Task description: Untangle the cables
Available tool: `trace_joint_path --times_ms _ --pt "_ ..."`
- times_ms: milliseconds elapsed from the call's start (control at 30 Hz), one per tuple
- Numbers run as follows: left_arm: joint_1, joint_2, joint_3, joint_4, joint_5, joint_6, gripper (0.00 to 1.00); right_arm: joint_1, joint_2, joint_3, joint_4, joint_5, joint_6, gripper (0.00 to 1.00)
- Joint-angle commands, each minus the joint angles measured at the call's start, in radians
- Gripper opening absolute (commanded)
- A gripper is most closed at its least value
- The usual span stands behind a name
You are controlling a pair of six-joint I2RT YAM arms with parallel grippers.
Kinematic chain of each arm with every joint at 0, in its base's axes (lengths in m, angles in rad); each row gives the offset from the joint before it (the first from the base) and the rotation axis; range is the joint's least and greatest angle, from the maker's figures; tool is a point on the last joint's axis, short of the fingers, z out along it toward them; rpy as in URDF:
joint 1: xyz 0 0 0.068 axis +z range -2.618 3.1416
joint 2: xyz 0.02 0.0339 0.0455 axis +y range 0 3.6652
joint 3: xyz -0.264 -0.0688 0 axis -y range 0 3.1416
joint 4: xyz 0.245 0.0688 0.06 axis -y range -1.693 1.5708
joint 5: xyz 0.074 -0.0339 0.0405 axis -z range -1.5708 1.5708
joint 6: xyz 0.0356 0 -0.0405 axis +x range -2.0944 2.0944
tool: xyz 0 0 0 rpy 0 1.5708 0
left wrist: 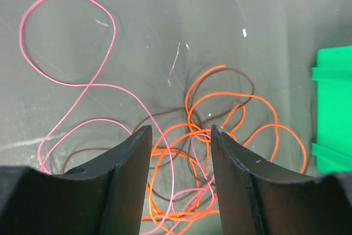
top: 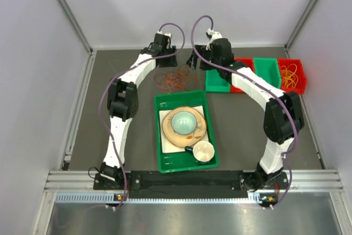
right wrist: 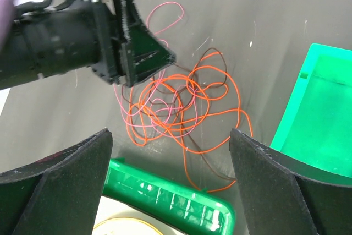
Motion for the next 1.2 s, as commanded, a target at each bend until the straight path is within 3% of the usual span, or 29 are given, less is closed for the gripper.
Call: trace_joint_path --times_ms 0,167,233,300,367,667,900,1167 --pt "0.0 0.044 0.064 -0.051 -0.004 0.021 0.52 0.007 -0.03 0.011 0.031 -0.015 0.015 0.86" --pt "0.0 0.067 0.066 -0.067 -0.001 0.022 0.5 0.007 -0.024 0.017 0.034 -0.019 0.023 0.86" --pt "0.0 0.066 0.061 -0.061 0.001 0.021 0.44 0.005 -0.022 0.018 0.037 -0.022 0.026 0.86" --pt "0.0 0.063 0.058 -0.048 -0.002 0.016 0.19 0.007 -0.019 0.02 0.039 -0.024 0.028 0.84" --pt "0.0 0.056 0.064 -0.05 -0.016 0.012 0.0 0.007 -0.019 0.015 0.04 -0.028 0.029 0.83" --pt "0.016 -0.167 0.02 -0.036 -0.055 0.009 0.0 0.018 0.028 0.006 0.063 -0.053 0.041 0.81" --pt "0.068 -0.406 0.001 0.005 -0.023 -0.028 0.0 0.085 0.194 0.159 0.004 -0.041 0.02 0.82" --pt "0.143 -0.497 0.131 0.03 0.077 -0.097 0.0 0.137 0.36 0.304 -0.079 -0.032 0.0 0.79"
